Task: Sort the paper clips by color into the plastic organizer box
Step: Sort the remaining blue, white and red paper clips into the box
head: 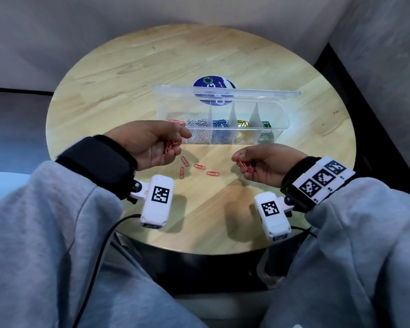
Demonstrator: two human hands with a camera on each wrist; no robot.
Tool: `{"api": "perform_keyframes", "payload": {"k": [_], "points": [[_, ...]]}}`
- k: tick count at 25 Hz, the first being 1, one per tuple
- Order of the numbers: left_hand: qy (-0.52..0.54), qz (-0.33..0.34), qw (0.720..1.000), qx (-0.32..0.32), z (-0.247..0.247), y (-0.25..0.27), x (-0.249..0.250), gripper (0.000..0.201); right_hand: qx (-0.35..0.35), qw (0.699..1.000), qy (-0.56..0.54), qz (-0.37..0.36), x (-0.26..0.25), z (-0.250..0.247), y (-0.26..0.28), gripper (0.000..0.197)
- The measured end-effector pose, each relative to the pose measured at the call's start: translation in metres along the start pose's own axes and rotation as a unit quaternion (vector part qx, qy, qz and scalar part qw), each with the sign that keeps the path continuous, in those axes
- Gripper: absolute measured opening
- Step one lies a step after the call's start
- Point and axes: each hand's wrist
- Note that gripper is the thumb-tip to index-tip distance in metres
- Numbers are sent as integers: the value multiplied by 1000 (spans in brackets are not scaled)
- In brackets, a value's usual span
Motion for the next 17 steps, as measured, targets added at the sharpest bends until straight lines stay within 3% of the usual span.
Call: {"api": "perform_keyframes", "payload": {"k": [3, 7, 8, 10, 12, 15, 17], "points": [[30, -4, 1000, 5, 0, -5, 1, 43, 15, 1000, 0, 7, 0, 1, -2, 25], [-13, -23, 999, 26, 3, -6, 0, 25, 19, 985, 172, -5, 5, 7, -7, 23], [-39, -27, 998, 44, 4, -7, -2, 22, 21, 967, 254, -10, 7, 8, -8, 25], [-103, -31, 991, 78, 6, -10, -6, 22, 31, 903, 428, -21, 7, 10, -8, 28], [-176, -40, 978, 103, 7, -13, -9, 24, 44, 846, 531, -36, 5, 14, -9, 23], [-343, -38, 933, 104, 8, -15, -12, 21, 63, 806, 584, -68, 2, 23, -12, 15], [-498, -20, 859, 121, 7, -15, -14, 10, 70, 777, 620, -79, 0, 30, -16, 12]]}}
Point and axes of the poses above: each hand's wrist, its own y-axis away from the middle knuckle, its own z-axis out of the palm, x = y × z, and after that the axes turned 4 degrees about -z, right-handed
